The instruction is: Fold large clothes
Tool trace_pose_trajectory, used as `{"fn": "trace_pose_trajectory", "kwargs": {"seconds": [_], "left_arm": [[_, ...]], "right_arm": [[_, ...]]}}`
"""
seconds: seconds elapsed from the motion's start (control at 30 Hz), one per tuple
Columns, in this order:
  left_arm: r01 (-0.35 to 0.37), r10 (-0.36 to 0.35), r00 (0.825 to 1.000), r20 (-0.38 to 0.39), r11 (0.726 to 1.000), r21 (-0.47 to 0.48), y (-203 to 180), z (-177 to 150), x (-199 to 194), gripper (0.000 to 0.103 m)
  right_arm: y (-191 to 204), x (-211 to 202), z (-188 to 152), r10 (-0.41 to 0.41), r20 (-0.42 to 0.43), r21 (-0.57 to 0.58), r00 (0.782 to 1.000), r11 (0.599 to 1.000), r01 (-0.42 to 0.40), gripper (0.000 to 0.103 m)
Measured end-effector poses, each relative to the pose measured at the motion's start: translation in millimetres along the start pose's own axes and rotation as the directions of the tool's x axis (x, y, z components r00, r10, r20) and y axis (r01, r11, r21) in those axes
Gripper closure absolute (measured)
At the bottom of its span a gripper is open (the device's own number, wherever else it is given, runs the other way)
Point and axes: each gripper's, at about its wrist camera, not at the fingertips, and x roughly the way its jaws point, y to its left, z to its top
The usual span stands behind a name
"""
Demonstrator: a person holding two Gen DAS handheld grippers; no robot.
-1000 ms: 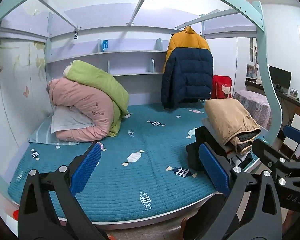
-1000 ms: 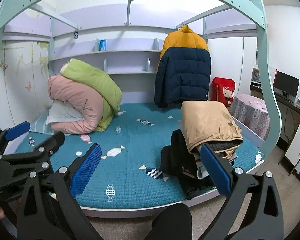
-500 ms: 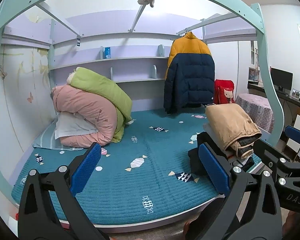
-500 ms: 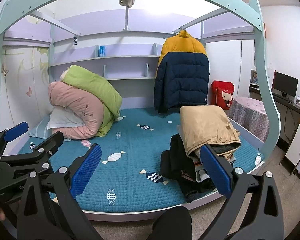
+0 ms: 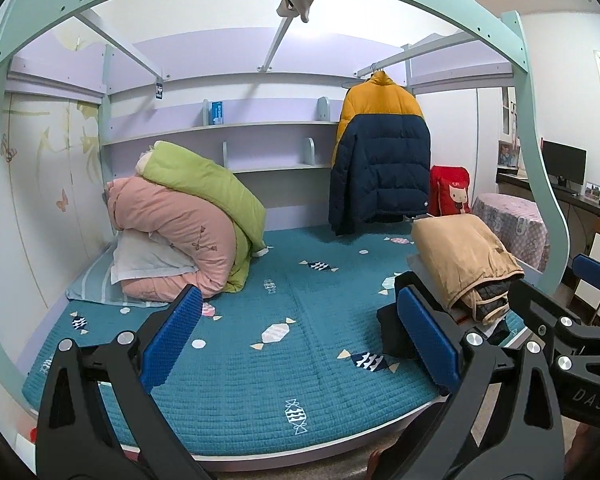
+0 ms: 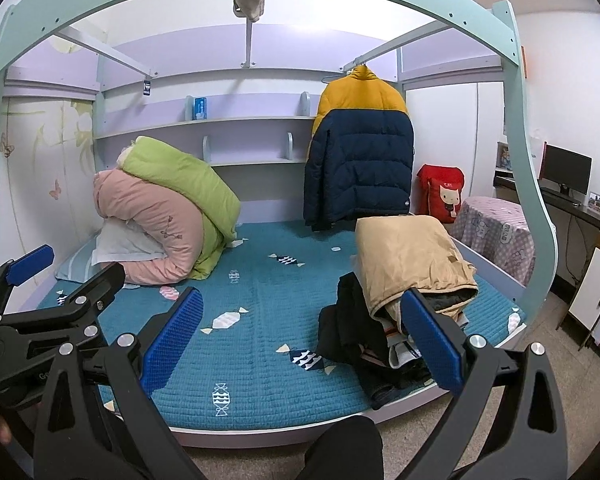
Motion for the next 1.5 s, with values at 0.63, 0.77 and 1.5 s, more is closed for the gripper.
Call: {"fn": "trace_pose_trajectory", "kwargs": {"seconds": [0.63, 0.77, 1.5], "left_arm": [[0.003, -0.003, 1.000, 0.004, 1.000, -0.005, 0.5, 0.4, 3.3, 0.005], [0.004, -0.004, 1.000, 0.008, 1.000, -0.009, 1.9, -0.2, 3.3, 0.005], [-0.031, 0.031, 0.999, 0.011, 0.999, -0.034, 8.3, -5.1, 6.3, 0.005]], "right_arm": [[4.4, -2.0, -0.3, -0.011, 0.000, -0.003, 1.000, 1.000, 0.011, 0.007], [5.0, -0.1, 1.3, -0.008, 0.000, -0.008, 1.000, 1.000, 0.008, 0.007], [16.1, 11.7, 3.8, 0.005, -0.004, -0.041, 1.000, 0.999, -0.005, 0.007]]}}
